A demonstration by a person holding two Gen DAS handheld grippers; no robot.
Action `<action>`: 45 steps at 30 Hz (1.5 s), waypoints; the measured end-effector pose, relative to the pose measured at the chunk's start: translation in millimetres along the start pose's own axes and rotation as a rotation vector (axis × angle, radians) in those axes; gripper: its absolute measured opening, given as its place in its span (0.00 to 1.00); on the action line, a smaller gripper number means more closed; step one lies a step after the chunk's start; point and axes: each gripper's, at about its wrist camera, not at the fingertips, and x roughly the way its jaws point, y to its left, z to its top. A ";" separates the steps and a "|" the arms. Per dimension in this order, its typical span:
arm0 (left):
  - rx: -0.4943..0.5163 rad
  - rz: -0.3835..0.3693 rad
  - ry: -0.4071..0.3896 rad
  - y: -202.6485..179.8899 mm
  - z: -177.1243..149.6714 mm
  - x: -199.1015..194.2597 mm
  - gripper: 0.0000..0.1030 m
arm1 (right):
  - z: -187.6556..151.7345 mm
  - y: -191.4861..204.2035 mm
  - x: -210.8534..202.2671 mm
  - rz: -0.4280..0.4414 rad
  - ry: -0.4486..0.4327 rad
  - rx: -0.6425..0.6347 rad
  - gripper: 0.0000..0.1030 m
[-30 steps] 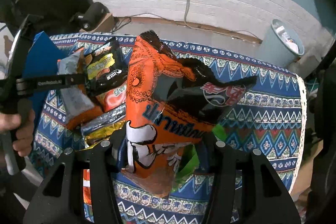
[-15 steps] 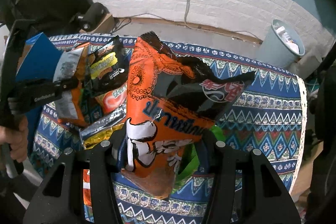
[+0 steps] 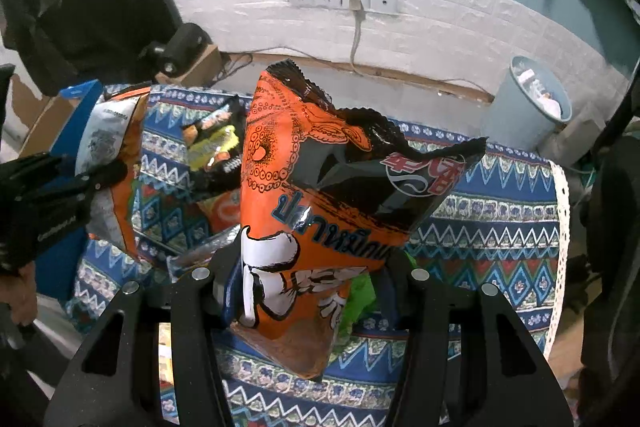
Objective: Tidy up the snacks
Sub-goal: 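Lift both bags over the cardboard box and release them inside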
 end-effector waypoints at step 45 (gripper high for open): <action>-0.101 0.101 -0.255 126.3 -56.2 -128.1 0.29 | 45.1 162.0 -49.1 0.190 -0.134 -0.211 0.52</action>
